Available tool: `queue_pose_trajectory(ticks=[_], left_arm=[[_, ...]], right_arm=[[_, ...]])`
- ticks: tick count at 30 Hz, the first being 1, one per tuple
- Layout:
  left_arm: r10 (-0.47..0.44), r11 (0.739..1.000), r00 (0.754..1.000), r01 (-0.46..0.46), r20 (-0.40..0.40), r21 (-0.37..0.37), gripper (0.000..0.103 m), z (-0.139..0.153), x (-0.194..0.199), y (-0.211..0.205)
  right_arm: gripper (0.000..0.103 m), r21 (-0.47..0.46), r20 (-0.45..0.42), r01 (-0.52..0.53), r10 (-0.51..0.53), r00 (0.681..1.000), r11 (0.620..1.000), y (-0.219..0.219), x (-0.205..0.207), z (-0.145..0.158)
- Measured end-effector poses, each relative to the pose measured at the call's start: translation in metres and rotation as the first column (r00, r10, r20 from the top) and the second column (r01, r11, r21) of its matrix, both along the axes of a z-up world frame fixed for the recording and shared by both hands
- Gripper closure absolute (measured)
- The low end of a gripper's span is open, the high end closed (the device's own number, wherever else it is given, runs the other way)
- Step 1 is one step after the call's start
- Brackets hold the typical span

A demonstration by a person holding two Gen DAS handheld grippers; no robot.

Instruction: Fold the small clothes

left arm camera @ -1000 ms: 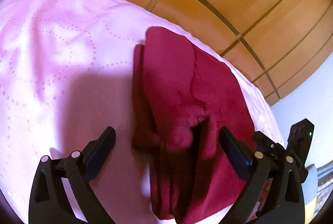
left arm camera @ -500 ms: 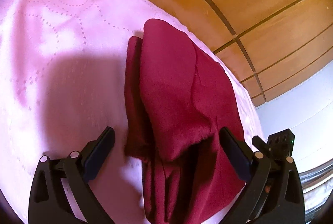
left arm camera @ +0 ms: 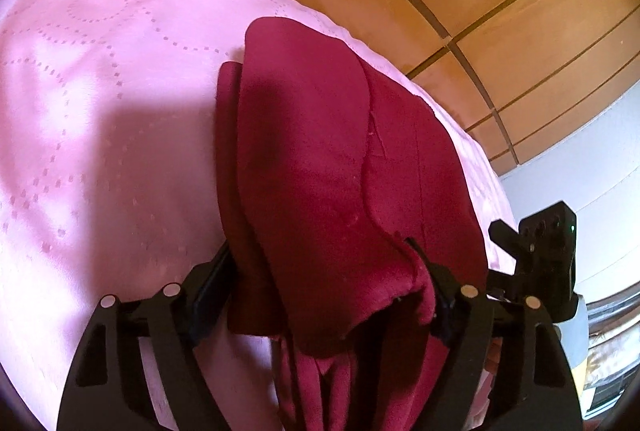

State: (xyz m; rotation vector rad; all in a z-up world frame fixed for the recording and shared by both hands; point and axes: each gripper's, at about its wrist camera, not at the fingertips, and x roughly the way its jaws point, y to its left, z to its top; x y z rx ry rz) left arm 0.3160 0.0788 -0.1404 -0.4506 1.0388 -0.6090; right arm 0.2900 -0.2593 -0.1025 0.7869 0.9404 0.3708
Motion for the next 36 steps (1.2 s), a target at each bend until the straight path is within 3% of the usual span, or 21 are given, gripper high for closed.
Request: queue_pose_trajectory(ticks=[5,9,13,18,25,36], left_arm=[[0.001,1.000,1.000,-0.002,0.007,0.015,0.025,-0.001,0.005,-0.006],[0.006,0.999,1.000,-0.007,0.031,0.048,0.036,0.001,0.001,-0.013],[0.004,0.998,0.999,-0.007,0.053,0.057,0.046,0.005,-0.004,-0.018],[-0.008,0.997,0.994,-0.001,0.106,0.083,0.057,0.017,-0.012,-0.025],[-0.032,0.993,0.979,0.010,0.199,0.115,0.061,0.038,-0.028,-0.036],[-0.036,0.996,0.960,0.011,0.278,0.090,0.062,0.066,-0.058,-0.046]], right_arm=[[0.004,-0.012,0.002,-0.027,0.027,1.000,1.000,0.005,0.005,-0.001],[0.004,-0.083,0.020,-0.066,0.068,0.997,0.994,0.014,0.007,0.000],[0.015,-0.135,0.037,-0.072,0.077,0.996,0.988,0.017,0.005,0.000],[0.026,-0.136,0.057,-0.047,0.055,0.997,0.990,0.013,0.000,-0.001],[0.038,-0.130,0.137,-0.015,0.033,0.990,0.991,0.011,-0.015,0.010],[0.038,-0.157,0.246,-0.003,0.042,0.968,0.988,0.011,-0.041,0.045]])
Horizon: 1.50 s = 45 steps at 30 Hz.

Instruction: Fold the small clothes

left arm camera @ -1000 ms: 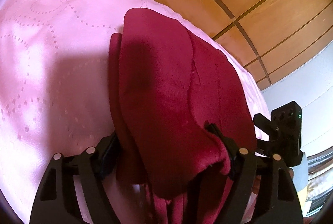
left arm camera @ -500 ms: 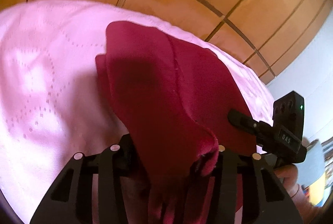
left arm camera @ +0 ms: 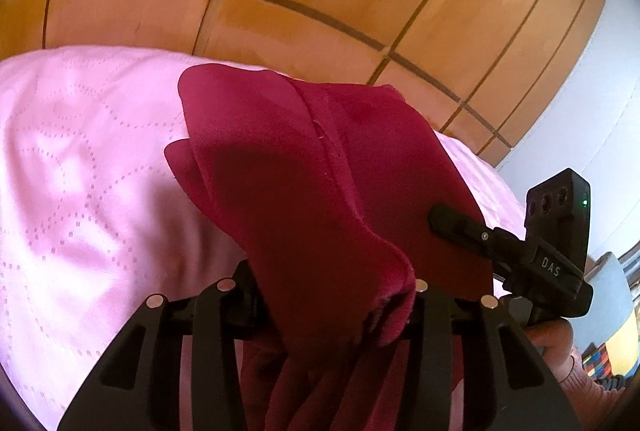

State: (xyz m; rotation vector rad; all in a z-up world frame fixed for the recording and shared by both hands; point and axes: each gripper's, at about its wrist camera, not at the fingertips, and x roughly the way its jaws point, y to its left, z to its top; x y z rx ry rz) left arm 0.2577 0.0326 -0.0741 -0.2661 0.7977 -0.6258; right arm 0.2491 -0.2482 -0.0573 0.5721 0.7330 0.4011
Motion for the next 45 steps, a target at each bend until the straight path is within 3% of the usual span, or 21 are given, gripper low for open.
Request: queue_pose_trajectory(ticks=[7,16,24,35,40,43,45], left_arm=[[-0.056,0.998,0.996,0.057,0.064,-0.025,0.062,0.023,-0.013,-0.025],[-0.192,0.981,0.978,0.195,0.085,-0.017,0.062,0.036,-0.011,-0.097],[-0.336,0.942,0.938,0.335,0.084,0.024,0.062,0.036,-0.001,-0.183],[-0.445,0.894,0.893,0.438,0.070,0.094,0.061,0.025,0.028,-0.295],[-0.422,0.899,0.907,0.416,0.015,0.136,0.059,0.003,0.045,-0.330],[-0.384,0.907,0.923,0.385,-0.039,0.171,0.051,-0.014,0.059,-0.347],[-0.381,0.911,0.923,0.385,-0.053,0.147,0.042,-0.019,0.064,-0.340]], right_arm=[[0.038,0.005,0.068,0.048,-0.048,0.997,0.999,-0.024,-0.031,0.024],[0.038,-0.028,0.113,0.165,-0.161,0.981,0.986,-0.078,-0.069,0.041],[0.038,-0.056,0.106,0.295,-0.288,0.952,0.954,-0.149,-0.095,0.036],[0.038,-0.079,0.107,0.454,-0.446,0.889,0.887,-0.229,-0.099,0.021],[0.038,-0.123,0.083,0.515,-0.509,0.857,0.848,-0.251,-0.091,0.000],[0.038,-0.179,0.005,0.532,-0.540,0.842,0.828,-0.262,-0.078,-0.022],[0.032,-0.138,-0.018,0.544,-0.552,0.834,0.827,-0.269,-0.081,-0.030]])
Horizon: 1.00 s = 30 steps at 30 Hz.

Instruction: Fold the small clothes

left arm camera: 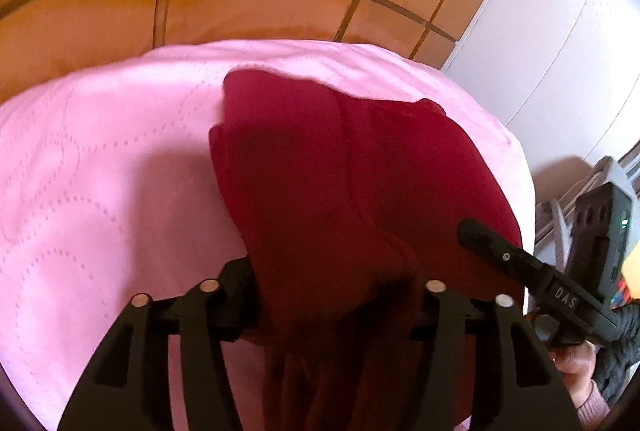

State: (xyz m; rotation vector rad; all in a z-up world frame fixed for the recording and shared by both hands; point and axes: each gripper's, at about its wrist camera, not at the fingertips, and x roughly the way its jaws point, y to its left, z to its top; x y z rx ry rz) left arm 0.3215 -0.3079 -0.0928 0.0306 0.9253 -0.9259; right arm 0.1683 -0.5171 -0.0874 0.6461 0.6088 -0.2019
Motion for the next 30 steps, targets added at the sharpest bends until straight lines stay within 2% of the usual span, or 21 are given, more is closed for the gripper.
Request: queue_pose_trajectory(ticks=[1,4,8,11,15,16,20,22,23,25,27,30], left_arm=[[0.009,1.000,1.000,-0.009,0.001,0.000,0.040,0.000,0.001,0.003],[0.040,0.999,0.999,-0.039,0.020,-0.011,0.037,0.009,-0.004,0.031],[0.124,0.990,0.987,-0.117,0.106,-0.076,0.039,0.038,-0.019,0.057],[0.097,0.993,0.973,-0.079,0.210,-0.093,0.039,0.064,-0.038,0.046],[0.020,0.999,0.961,-0.010,0.275,-0.037,0.039,0.075,-0.046,0.005],[0.016,1.000,0.957,-0.014,0.289,-0.009,0.039,0.072,-0.043,-0.006],[0.025,0.992,0.954,-0.060,0.297,0.110,0.039,0.050,-0.022,-0.034],[0.045,0.974,0.958,-0.105,0.282,0.201,0.039,0.027,-0.003,-0.039],[0.043,0.965,0.967,-0.105,0.252,0.238,0.038,0.015,0.003,-0.041],[0.040,0.968,0.973,-0.094,0.225,0.234,0.037,0.004,0.009,-0.040],[0.027,0.967,0.964,-0.092,0.266,0.236,0.036,0.000,0.005,-0.041],[0.024,0.966,0.953,-0.100,0.303,0.237,0.036,-0.002,0.001,-0.041]], right_arm=[[0.020,0.017,0.011,0.010,-0.010,1.000,1.000,-0.001,-0.005,0.001],[0.019,-0.037,0.018,0.040,-0.039,0.999,0.999,-0.002,-0.022,0.012],[0.019,-0.096,0.003,0.106,-0.106,0.994,0.990,-0.010,-0.039,0.029],[0.019,-0.103,0.038,0.147,-0.144,0.989,0.984,-0.016,-0.041,0.045],[0.017,-0.222,-0.033,0.170,-0.182,0.983,0.960,-0.014,-0.015,0.058],[0.010,-0.268,-0.072,0.192,-0.219,0.973,0.944,-0.015,-0.008,0.059],[0.010,-0.323,-0.137,0.215,-0.271,0.953,0.922,-0.025,0.017,0.046],[0.010,-0.353,-0.167,0.211,-0.283,0.944,0.911,-0.028,0.025,0.036],[0.007,-0.369,-0.176,0.206,-0.286,0.942,0.906,-0.028,0.027,0.030],[0.006,-0.423,-0.189,0.193,-0.294,0.937,0.886,-0.023,0.031,0.019],[0.006,-0.489,-0.196,0.182,-0.311,0.930,0.853,-0.013,0.035,0.010],[0.005,-0.503,-0.207,0.182,-0.322,0.924,0.845,-0.013,0.040,0.008]])
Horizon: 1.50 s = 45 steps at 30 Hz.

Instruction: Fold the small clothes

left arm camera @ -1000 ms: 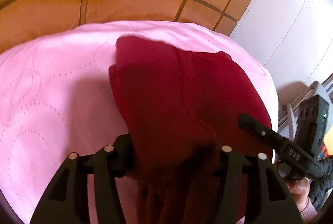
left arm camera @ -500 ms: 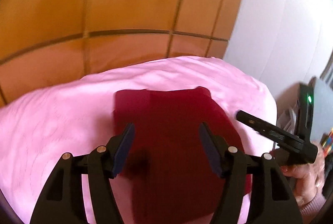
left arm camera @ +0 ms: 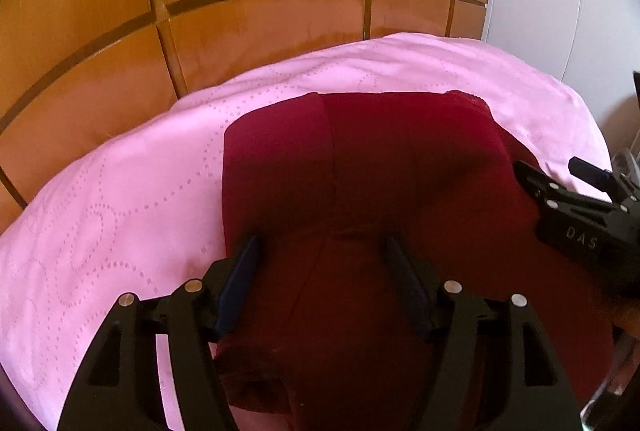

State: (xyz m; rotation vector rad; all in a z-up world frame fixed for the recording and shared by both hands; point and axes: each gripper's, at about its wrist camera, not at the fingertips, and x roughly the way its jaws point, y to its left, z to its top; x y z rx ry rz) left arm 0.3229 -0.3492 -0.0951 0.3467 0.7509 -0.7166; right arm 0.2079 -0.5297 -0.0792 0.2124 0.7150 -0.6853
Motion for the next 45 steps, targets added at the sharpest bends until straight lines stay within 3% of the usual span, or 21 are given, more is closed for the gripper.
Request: queue_pose_trajectory(ticks=[4,8,14,20,27,31,37,45], left_arm=[[0.000,1.000,1.000,0.000,-0.008,-0.025,0.033,0.004,-0.001,0.006],[0.026,0.997,0.999,-0.028,-0.037,-0.068,0.021,0.012,-0.012,0.020],[0.047,0.987,0.994,-0.062,-0.102,-0.148,0.021,0.014,-0.034,0.058],[0.079,0.992,0.993,-0.087,-0.090,-0.090,0.019,-0.003,-0.044,0.066],[0.093,0.990,0.978,-0.111,-0.188,-0.088,0.014,-0.019,-0.031,0.069],[0.096,0.990,0.979,-0.112,-0.179,-0.086,0.015,-0.011,-0.039,0.074],[0.113,0.986,0.983,-0.129,-0.145,-0.102,0.003,0.002,-0.060,0.094],[0.153,0.981,0.986,-0.160,-0.069,-0.109,0.002,0.014,-0.085,0.115]], right_arm=[[0.004,0.010,0.011,0.005,-0.006,1.000,1.000,-0.003,-0.003,0.000],[0.004,0.024,0.035,0.008,-0.009,0.999,1.000,-0.002,-0.015,0.011],[0.004,0.029,0.063,-0.004,0.002,0.998,1.000,0.018,-0.056,0.032],[0.004,0.054,0.041,-0.007,0.005,0.999,0.999,0.035,-0.077,0.029],[0.004,0.030,-0.031,-0.018,0.018,0.999,0.999,0.039,-0.071,0.011],[0.004,0.079,-0.010,0.008,-0.007,1.000,0.997,0.038,-0.077,0.014],[0.004,0.102,-0.002,0.013,-0.013,1.000,0.995,0.046,-0.090,0.025],[0.004,0.103,0.006,-0.021,0.020,1.000,0.994,0.069,-0.108,0.032]])
